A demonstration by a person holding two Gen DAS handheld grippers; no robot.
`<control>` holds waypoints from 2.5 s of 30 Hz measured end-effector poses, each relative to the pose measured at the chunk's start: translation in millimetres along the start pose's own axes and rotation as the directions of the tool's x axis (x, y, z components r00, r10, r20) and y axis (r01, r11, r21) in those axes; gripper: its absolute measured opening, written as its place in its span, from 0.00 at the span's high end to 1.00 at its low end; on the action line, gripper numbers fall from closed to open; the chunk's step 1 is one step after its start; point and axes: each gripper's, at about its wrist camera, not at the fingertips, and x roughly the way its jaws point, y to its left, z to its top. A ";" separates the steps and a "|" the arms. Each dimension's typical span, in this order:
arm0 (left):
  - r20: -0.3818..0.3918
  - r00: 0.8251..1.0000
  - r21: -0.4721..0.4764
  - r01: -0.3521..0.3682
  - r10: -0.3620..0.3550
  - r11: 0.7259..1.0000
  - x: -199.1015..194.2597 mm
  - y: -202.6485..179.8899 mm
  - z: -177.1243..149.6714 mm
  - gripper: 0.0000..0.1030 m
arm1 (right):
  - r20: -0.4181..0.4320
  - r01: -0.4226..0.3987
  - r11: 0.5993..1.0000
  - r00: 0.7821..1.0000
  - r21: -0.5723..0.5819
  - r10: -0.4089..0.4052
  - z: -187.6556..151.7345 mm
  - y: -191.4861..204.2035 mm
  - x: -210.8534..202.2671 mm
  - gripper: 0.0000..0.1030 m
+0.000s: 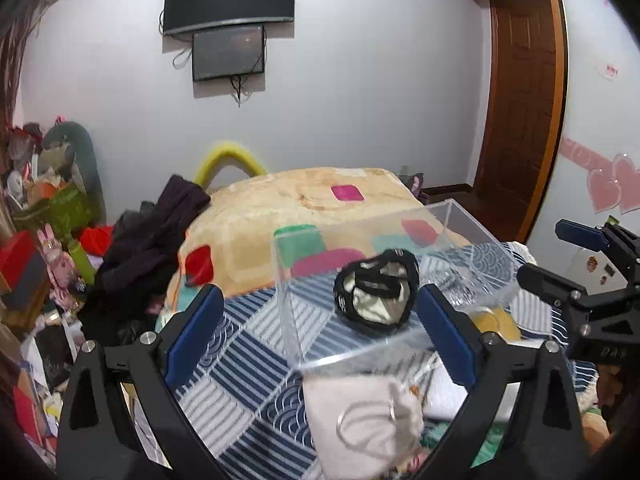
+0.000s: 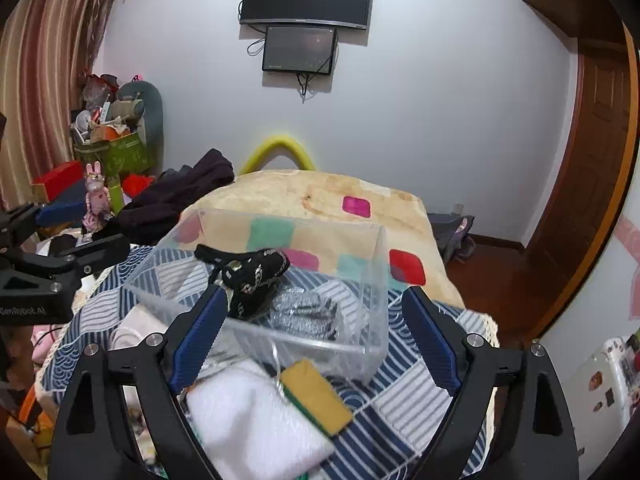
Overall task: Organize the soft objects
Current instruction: 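Drop the black purse into the clear box with the left gripper while the right drops the silver bag in, then grasp the white drawstring pouch with the left gripper while the right grasps the white foam block, then lower the white pouch into the box with the left gripper while the right places the foam block in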
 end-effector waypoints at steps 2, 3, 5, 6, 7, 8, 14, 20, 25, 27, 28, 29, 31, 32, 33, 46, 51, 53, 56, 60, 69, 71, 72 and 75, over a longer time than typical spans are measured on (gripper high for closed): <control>-0.016 1.000 -0.019 0.017 -0.018 1.000 -4.5 6.2 -5.0 0.05 | -0.004 -0.009 1.000 1.000 0.013 0.009 -6.3 -1.5 -2.7 0.07; -0.026 0.999 -0.029 0.021 -0.021 0.999 -6.4 8.9 -8.7 0.05 | -0.006 -0.010 1.000 1.000 0.017 0.010 -9.4 -2.4 -3.2 0.06; -0.040 0.999 -0.044 0.019 -0.021 0.999 -8.7 14.4 -16.8 0.05 | -0.019 -0.006 1.000 1.000 0.024 0.006 -16.7 -3.5 -4.2 0.05; -0.048 0.999 -0.050 0.018 -0.020 0.999 -9.0 16.3 -21.2 0.05 | -0.025 -0.004 1.000 1.000 0.027 0.005 -19.8 -4.4 -3.8 0.05; -0.057 0.998 -0.055 0.015 -0.018 0.998 -9.6 16.7 -25.2 0.05 | -0.032 -0.002 1.000 0.999 0.031 0.003 -23.2 -4.4 -3.4 0.05; -0.068 0.998 -0.061 0.012 -0.016 0.998 -9.1 18.2 -29.1 0.05 | -0.046 0.000 0.999 0.999 0.036 0.002 -27.5 -5.6 -1.5 0.05; -0.133 0.991 -0.077 0.015 -0.025 0.997 2.1 18.2 -53.9 0.05 | -0.112 -0.011 0.998 0.994 0.058 0.018 -49.3 -5.8 5.7 0.05; -0.187 0.981 -0.041 0.034 -0.042 0.999 14.1 3.5 -78.7 0.05 | -0.171 -0.051 0.996 0.983 0.076 0.063 -65.9 -2.7 14.2 0.05; -0.246 0.966 -0.056 0.067 -0.079 0.996 24.0 2.4 -98.3 0.05 | -0.196 -0.080 0.995 0.976 0.066 0.091 -74.7 5.3 17.2 0.05; -0.261 0.960 -0.066 0.087 -0.101 0.994 29.8 0.1 -100.6 0.05 | -0.208 -0.096 0.993 0.972 0.066 0.108 -77.1 6.5 19.2 0.05; -0.265 0.957 -0.067 0.102 -0.117 0.992 32.1 -1.9 -101.1 0.05 | -0.214 -0.101 0.993 0.970 0.064 0.112 -77.2 7.3 20.3 0.02; -0.269 0.954 -0.068 0.121 -0.135 0.990 34.3 -4.2 -101.4 0.05 | -0.221 -0.112 0.992 0.968 0.057 0.122 -78.0 9.3 22.1 0.00; -0.284 0.945 -0.064 0.151 -0.163 0.986 40.1 -12.1 -102.0 0.05 | -0.231 -0.120 0.992 0.965 0.045 0.127 -79.4 13.0 25.0 0.00; -0.291 0.942 -0.055 0.155 -0.164 0.986 43.1 -15.2 -102.8 0.05 | -0.236 -0.123 0.992 0.963 0.042 0.130 -80.4 13.5 26.8 0.00; -0.300 0.941 -0.044 0.149 -0.156 0.988 47.0 -18.6 -103.9 0.05 | -0.243 -0.126 0.991 0.961 0.041 0.132 -81.5 14.2 29.0 0.00; -0.302 0.936 -0.080 0.166 -0.183 0.983 50.7 -16.8 -108.9 0.51 | -0.185 -0.125 0.992 0.975 0.017 0.126 -81.6 17.4 17.7 0.22; -0.277 0.945 -0.091 0.156 -0.175 0.984 38.6 -14.1 -106.0 0.74 | -0.162 -0.128 0.991 0.978 0.038 0.133 -77.5 9.1 9.3 0.39; -0.269 0.947 -0.099 0.154 -0.176 0.983 34.9 -11.3 -104.0 0.81 | -0.154 -0.140 0.989 0.977 0.052 0.146 -75.8 6.4 6.0 0.45; -0.248 0.956 -0.092 0.137 -0.156 0.986 27.3 -9.3 -101.3 0.82 | -0.140 -0.149 0.988 0.978 0.043 0.154 -74.7 7.3 0.5 0.52; -0.220 0.967 -0.066 0.121 -0.132 0.991 18.1 -11.8 -97.8 0.82 | -0.124 -0.179 0.984 0.976 0.015 0.180 -71.5 14.3 -7.4 0.58; -0.221 0.964 -0.042 0.145 -0.151 0.988 5.0 -22.7 -101.6 0.82 | -0.193 -0.288 0.957 0.941 -0.019 0.280 -76.0 43.7 8.7 0.61; -0.226 0.964 -0.029 0.141 -0.144 0.990 9.2 -24.2 -103.1 0.82 | -0.206 -0.299 0.954 0.934 -0.005 0.292 -76.6 48.0 16.6 0.63; -0.228 0.964 -0.022 0.137 -0.138 0.990 10.0 -26.0 -104.2 0.82 | -0.207 -0.294 0.956 0.935 0.003 0.288 -76.4 49.0 19.4 0.66; -0.235 0.964 -0.017 0.126 -0.127 0.992 10.5 -29.1 -105.7 0.83 | -0.190 -0.269 0.963 0.944 0.032 0.270 -73.8 46.1 19.1 0.73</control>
